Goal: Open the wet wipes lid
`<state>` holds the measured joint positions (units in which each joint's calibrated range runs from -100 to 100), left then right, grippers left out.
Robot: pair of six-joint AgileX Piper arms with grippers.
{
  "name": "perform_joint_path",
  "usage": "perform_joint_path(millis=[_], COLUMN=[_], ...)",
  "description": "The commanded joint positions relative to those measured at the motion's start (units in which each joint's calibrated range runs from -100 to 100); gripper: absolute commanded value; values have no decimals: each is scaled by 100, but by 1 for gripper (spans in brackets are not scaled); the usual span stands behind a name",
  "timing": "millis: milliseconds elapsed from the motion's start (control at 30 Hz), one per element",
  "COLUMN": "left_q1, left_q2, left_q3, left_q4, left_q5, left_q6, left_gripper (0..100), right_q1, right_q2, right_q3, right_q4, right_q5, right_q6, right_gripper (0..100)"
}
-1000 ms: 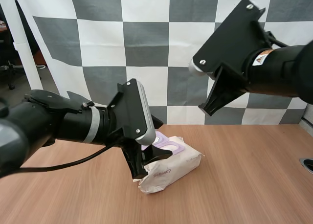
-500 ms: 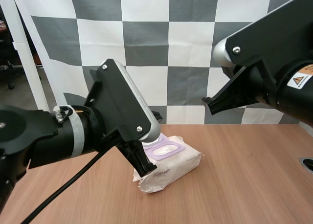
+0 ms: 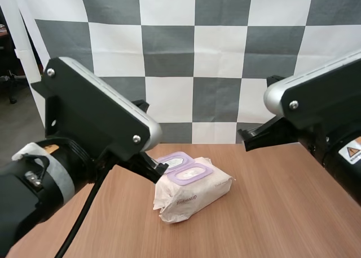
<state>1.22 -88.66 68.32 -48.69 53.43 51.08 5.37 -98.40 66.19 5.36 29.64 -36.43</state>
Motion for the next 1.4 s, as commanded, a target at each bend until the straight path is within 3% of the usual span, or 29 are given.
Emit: perform_joint_path(millis=[0, 100, 233, 300, 433, 667, 1067, 1233, 1367], left_q1=[-27, -34, -34, -34, -34, -34, -1, 58, 58], left_q2=[-107, -358, -780, -933, -1108, -1134, -1130, -1130, -1134], left_q3=[584, 1424, 2451, 2781, 3168, 3168, 3168, 3168, 3168], left_q4=[575, 375, -554, -877, -817, -721, -554, 391, 1237], left_q5=[-1222, -3114, -6429, -7215, -6491, -5557, -4665, -3411, -4314], left_q6=[-32, -408, -1064, -1146, -1103, -983, -891, -928, -928], left_gripper=[0, 0, 0, 0, 0, 0, 0, 0, 0], right_q1=[1, 1, 1, 1, -8, -150, -287, -287, -280], right_q2=[-129, -160, -160, -160, -160, -160, -160, -160, -160], right_q3=[554, 1105, 1833, 2220, 2877, 3381, 3381, 3381, 3381], right_q4=[-234, -395, -130, 20, 99, 775, 762, 734, 684], right_q5=[-543, -886, -1587, -2207, -2832, -3552, -2964, -2400, -1857], right_q6=[-5, -5, 193, 415, 505, 505, 496, 488, 488], right_gripper=[0, 0, 0, 0, 0, 0, 0, 0, 0])
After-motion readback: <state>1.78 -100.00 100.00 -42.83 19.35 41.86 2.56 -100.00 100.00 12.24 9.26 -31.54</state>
